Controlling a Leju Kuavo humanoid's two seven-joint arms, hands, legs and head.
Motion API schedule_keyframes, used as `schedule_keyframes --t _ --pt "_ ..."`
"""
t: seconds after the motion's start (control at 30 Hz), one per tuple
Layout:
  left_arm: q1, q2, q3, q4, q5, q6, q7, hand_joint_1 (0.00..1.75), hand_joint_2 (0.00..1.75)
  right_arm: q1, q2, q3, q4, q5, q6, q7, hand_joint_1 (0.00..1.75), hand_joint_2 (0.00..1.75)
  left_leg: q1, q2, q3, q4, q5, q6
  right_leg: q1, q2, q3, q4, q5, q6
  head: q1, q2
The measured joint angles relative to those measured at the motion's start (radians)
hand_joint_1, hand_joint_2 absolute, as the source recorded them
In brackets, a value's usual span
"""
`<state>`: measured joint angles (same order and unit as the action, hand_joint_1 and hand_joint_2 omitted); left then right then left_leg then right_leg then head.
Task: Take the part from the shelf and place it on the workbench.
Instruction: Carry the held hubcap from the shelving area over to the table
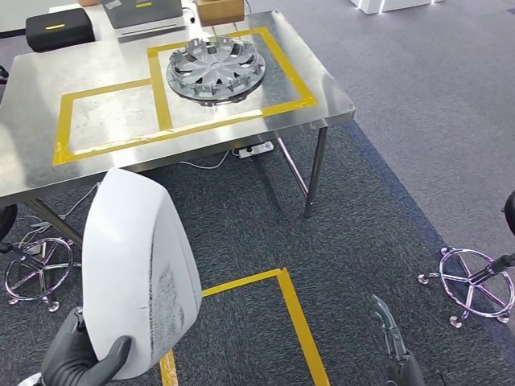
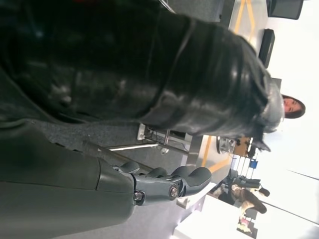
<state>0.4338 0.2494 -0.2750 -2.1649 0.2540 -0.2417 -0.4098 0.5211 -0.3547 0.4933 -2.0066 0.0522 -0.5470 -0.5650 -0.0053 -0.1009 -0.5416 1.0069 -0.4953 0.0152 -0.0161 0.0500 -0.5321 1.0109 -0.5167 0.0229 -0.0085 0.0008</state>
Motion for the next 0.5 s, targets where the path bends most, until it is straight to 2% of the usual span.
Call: schedule_keyframes --t 0.5 --pt "0.001 -0.01 0.015 0.0 -0.039 0.025 0.006 1.75 1.75 -0.016 -0.019 0.033 0.0 0.0 -0.025 0.011 0.0 0.0 0.0 0.0 0.0 0.0 0.0 0.0 0.0 0.0 0.0 0.0 0.0 0.0 0.0 0.0"
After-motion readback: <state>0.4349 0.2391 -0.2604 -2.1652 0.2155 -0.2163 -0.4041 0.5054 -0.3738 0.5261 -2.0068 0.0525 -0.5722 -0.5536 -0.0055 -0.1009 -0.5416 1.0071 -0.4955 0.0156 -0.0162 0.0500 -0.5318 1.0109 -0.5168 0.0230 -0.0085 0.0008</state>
